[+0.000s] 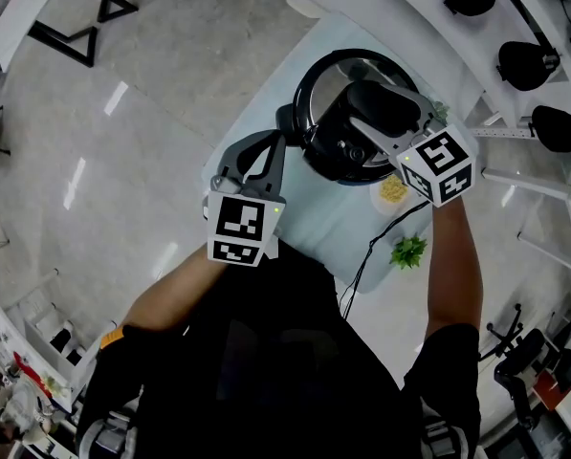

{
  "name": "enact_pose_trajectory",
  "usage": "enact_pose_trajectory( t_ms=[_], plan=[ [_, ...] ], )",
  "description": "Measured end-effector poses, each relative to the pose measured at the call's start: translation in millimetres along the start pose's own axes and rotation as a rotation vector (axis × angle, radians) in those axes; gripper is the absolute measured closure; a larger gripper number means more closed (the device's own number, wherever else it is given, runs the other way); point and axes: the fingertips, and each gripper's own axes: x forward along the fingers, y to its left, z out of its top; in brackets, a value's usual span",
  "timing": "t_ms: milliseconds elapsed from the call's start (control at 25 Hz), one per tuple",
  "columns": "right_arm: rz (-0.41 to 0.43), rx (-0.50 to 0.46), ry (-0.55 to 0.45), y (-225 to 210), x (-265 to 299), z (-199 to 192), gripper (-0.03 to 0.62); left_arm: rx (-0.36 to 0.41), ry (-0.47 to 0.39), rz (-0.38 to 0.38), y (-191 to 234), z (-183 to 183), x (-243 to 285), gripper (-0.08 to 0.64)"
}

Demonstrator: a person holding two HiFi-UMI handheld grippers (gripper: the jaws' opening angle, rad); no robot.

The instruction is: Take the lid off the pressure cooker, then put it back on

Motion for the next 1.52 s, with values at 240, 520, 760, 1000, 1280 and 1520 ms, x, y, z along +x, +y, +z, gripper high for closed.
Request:
enact_pose_trajectory(
  t_ms=[240, 520, 760, 1000, 1280, 1520],
  plan=[
    [0.024, -0.02, -0.015, 1, -4, -1, 0.301, -0.003, 0.01, 0.001, 4, -4, 1, 0.552],
    [-0.019, -0.014, -0.026, -1, -2, -2, 0.301, 0.003, 0.01, -0.017, -5, -3, 8, 0.552],
    [-0.106, 0.042, -0.009, -2, -1, -2, 0.298, 0.001, 0.006, -0.02, -8, 0, 10, 0.552],
    [-0.108, 0.027, -0.015, 3, -1, -3, 0.296, -0.003, 0.003, -0.028, -9, 1, 12, 0.552],
    [-0.146, 0.046, -0.005, 2, 1, -2, 0.291, -0.001, 0.003, -0.038, -13, 2, 14, 0.552],
    [-0.107, 0.036, 0.0, 3, 2, -2, 0.295, 0.005, -0.014, -0.04, -12, 9, 11, 0.552]
  ],
)
